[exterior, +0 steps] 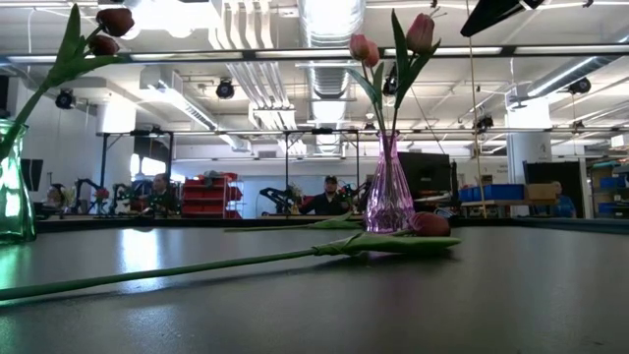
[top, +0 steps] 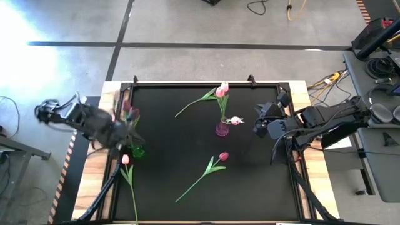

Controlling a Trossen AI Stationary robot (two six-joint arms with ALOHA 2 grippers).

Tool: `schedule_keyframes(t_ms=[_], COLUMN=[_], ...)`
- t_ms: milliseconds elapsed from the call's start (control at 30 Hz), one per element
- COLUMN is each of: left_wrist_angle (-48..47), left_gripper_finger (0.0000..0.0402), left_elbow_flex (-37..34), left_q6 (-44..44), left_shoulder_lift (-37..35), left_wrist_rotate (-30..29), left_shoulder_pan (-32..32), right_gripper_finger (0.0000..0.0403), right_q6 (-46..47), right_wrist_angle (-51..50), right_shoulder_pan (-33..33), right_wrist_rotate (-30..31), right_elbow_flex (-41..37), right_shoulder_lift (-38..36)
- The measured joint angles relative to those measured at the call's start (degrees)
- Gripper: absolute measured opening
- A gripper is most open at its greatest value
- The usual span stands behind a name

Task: Sort flowers into vase by color
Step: Put the pink tulip into the purple vase

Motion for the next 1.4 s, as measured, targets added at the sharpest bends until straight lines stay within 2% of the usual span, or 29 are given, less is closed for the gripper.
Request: schedule_keyframes(t_ms=[133,200,333,433,500,600,867,1100,1233,1400], left_wrist_angle=[-7.37,-11.88,-19.53,-27.53,-32.06,-33.6,-32.6,-25.76,-21.65,-14.41], left_gripper_finger=[0.0,0.0,0.0,0.0,0.0,0.0,0.0,0.0,0.0,0.0], left_elbow_flex=[4.03,6.91,13.6,18.51,21.04,22.91,20.37,14.99,10.92,5.16], left_q6=[-10.33,-17.77,-32.93,-46.15,-53.59,-58.72,-73.29,-87.99,-101.03,-114.44], left_shoulder_lift=[8.61,13.81,24.92,32.72,36.68,40.1,40.3,39.48,39.38,39.0], left_wrist_rotate=[-15.82,-21.74,-28.46,-29.78,-29.78,-29.52,-22.95,-12.72,-7.74,-5.09], left_shoulder_pan=[-17.06,-25.15,-37.12,-41.5,-42.78,-43.71,-43.69,-42.84,-41.25,-39.16], right_gripper_finger=[0.0066,0.0065,0.0066,0.0065,0.0066,0.0065,0.0065,0.0066,0.0066,0.0066], right_q6=[-0.24,-0.31,-0.83,-1.65,-2.39,-3.83,-5.34,-6.05,-6.14,-6.15], right_wrist_angle=[0.0,0.01,0.02,0.02,0.12,0.78,0.85,0.83,0.83,0.83], right_shoulder_pan=[0.02,0.01,0.02,0.02,0.02,0.02,0.02,0.02,0.02,0.02], right_wrist_rotate=[0.0,0.0,0.0,-0.01,0.0,0.0,0.0,-0.11,-0.25,-0.31], right_elbow_flex=[-0.11,-0.11,-0.11,-0.11,-0.11,-0.11,-0.11,-0.11,-0.11,-0.11], right_shoulder_lift=[0.0,0.0,0.0,0.0,0.0,0.0,0.0,0.0,0.0,0.0])
